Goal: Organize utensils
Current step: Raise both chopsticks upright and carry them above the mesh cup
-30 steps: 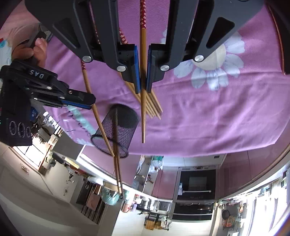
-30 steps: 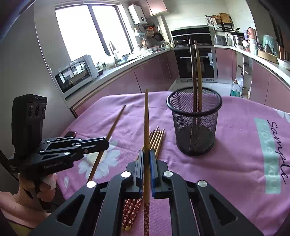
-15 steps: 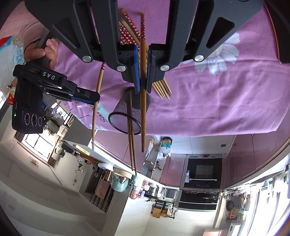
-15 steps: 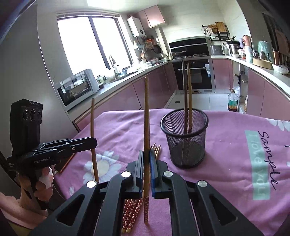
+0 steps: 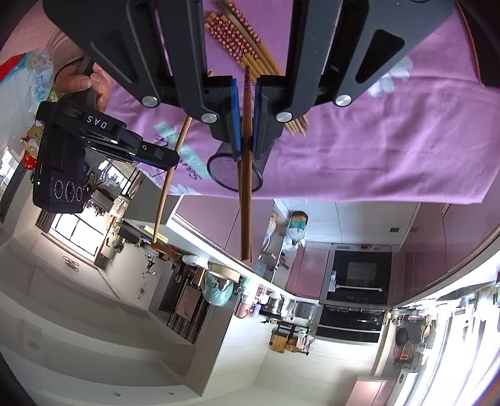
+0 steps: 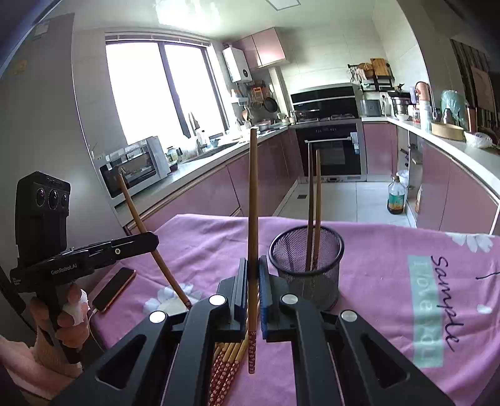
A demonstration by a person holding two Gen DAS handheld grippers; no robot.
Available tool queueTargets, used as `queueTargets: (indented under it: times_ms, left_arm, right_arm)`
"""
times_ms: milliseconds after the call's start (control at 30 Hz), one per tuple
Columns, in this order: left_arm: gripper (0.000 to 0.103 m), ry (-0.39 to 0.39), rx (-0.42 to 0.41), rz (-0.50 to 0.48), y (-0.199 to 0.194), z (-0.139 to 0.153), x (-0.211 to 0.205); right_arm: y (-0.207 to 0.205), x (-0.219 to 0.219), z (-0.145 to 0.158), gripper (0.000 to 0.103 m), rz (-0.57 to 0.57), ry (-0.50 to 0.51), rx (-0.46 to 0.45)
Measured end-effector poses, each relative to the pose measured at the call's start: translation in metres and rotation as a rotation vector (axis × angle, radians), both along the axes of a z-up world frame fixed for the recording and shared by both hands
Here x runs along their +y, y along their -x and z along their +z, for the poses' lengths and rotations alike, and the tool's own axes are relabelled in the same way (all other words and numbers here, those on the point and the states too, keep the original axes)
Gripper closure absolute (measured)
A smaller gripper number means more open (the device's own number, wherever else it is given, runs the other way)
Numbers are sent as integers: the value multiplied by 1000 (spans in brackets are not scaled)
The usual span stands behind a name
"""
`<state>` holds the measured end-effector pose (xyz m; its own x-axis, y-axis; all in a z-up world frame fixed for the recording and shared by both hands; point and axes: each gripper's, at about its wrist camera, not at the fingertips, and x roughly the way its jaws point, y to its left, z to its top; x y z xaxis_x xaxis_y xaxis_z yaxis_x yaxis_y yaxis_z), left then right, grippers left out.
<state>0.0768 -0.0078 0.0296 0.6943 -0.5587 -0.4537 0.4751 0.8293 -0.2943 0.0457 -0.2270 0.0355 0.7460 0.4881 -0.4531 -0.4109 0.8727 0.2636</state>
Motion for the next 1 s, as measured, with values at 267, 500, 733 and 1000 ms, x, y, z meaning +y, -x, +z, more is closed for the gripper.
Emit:
queueTargets:
  times_ms: [267, 500, 733, 1000]
  left_arm:
    - [95, 2, -47, -18, -13, 17, -15]
    - [96, 3, -85, -24, -27, 36, -29]
    - [96, 5, -125, -18, -39, 52, -41]
    - [96, 16, -150, -10, -51, 68, -52]
  right_arm:
    - [-5, -6, 16, 98, -18, 3, -49]
    - [-15, -14, 33, 98, -39, 9, -94]
    - [-31, -19, 52, 98, -62, 11, -143]
    - [-45, -21, 59, 98, -91, 22, -168]
